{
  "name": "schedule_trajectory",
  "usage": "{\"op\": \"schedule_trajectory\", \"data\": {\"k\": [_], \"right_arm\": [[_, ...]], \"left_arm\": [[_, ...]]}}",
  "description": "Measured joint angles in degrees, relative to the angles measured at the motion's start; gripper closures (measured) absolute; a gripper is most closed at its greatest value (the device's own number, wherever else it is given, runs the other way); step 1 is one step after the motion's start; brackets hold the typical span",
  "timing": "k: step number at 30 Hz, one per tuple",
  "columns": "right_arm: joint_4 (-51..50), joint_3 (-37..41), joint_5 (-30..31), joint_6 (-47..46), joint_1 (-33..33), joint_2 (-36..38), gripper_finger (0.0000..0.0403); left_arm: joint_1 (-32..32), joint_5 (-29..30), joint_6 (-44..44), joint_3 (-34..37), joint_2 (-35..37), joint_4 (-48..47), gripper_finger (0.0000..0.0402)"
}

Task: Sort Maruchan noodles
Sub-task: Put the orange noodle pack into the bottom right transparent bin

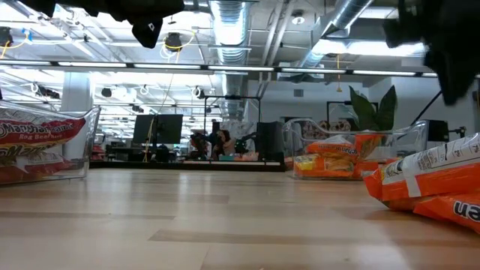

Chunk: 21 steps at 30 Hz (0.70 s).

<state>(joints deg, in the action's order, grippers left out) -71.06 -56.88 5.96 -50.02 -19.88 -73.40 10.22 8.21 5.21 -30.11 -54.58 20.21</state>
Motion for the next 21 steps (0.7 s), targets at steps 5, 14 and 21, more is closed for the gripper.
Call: {"op": "schedule_trajectory", "data": {"k": [5,14,21], "right_arm": [[-2.6,6.4,0.1,-8.0,1.9,0.1,0.0154],[7.2,14.3,0.3,-13.5,8.7,1.8,0.0154],[13.0,18.7,0.2,-12.8,12.6,1.8,0.0154]], "left_arm": [[0.0,0.0,0.0,0.0,0.0,0.0,0.0401],[0.0,0.4,-0.2,0.0,0.0,0.2,0.0401],[0.0,0.4,-0.1,0.0,0.0,0.1,0.0401]]}}
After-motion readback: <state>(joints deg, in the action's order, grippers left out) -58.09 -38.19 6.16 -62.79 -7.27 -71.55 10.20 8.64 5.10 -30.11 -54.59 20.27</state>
